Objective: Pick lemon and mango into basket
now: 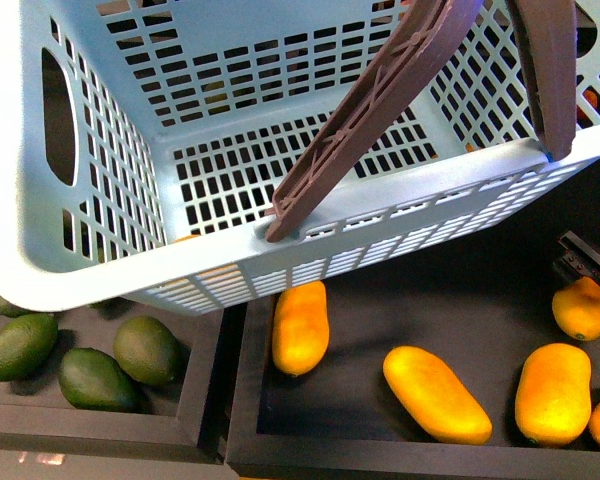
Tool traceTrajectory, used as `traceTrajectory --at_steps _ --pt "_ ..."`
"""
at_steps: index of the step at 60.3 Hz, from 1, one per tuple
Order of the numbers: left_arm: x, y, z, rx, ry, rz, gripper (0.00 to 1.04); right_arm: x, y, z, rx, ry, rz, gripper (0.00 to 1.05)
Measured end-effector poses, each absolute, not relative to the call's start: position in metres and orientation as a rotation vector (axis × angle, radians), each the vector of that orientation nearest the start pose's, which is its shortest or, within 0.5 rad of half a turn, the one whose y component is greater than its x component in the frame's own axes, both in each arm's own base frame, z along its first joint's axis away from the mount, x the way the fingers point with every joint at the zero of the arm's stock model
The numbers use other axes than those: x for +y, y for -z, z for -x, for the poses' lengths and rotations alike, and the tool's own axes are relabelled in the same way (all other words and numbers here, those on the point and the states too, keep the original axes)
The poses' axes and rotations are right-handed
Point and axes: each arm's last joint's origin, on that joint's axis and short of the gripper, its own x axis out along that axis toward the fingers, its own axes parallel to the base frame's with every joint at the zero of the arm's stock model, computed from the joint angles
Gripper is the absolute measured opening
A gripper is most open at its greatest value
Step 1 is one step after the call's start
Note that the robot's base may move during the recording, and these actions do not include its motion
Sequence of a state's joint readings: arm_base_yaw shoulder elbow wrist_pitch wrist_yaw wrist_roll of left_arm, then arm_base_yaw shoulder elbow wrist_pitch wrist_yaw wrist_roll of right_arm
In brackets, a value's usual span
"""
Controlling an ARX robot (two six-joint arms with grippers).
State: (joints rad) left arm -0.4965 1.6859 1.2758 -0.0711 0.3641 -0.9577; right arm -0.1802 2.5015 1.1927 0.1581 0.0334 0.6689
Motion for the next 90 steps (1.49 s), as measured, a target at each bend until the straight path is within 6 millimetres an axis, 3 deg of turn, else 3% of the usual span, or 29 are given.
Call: traceTrajectory --at_steps 12,21,44,57,70,78,90 --pt "-0.192 -0.279 -0.332 0.856 0.539 0.845 0.05 -0.072 0.036 -0.377 1.031 0.543 -0.641 0.63" --pt "-0.191 -0.279 -0.332 0.856 0.537 0.845 0.05 -0.084 0.009 -0.368 0.984 0.526 -0.568 0.62" --pt "-0.192 -0.279 -0.332 0.857 0.54 0.846 0.05 -0.091 -0.071 -0.324 0.86 0.334 -0.326 0.62" --pt "-0.191 -0.279 -0.332 0.855 0.536 0.845 0.05 -0.09 -0.126 -0.298 0.676 0.276 -0.33 0.62" --pt "-0.191 -0.279 -0.332 0.856 0.538 0.846 0.05 -0.076 -0.17 -0.277 0.53 0.207 -0.35 0.62" --pt "-0.191 -0.279 -0.332 0.856 0.537 0.845 0.05 -0.054 -0.21 -0.268 0.398 0.113 -0.346 0.62" --pt "-0.192 -0.279 -0.332 0.857 0.54 0.846 0.05 -0.017 -0.244 -0.261 0.303 -0.014 -0.329 0.62"
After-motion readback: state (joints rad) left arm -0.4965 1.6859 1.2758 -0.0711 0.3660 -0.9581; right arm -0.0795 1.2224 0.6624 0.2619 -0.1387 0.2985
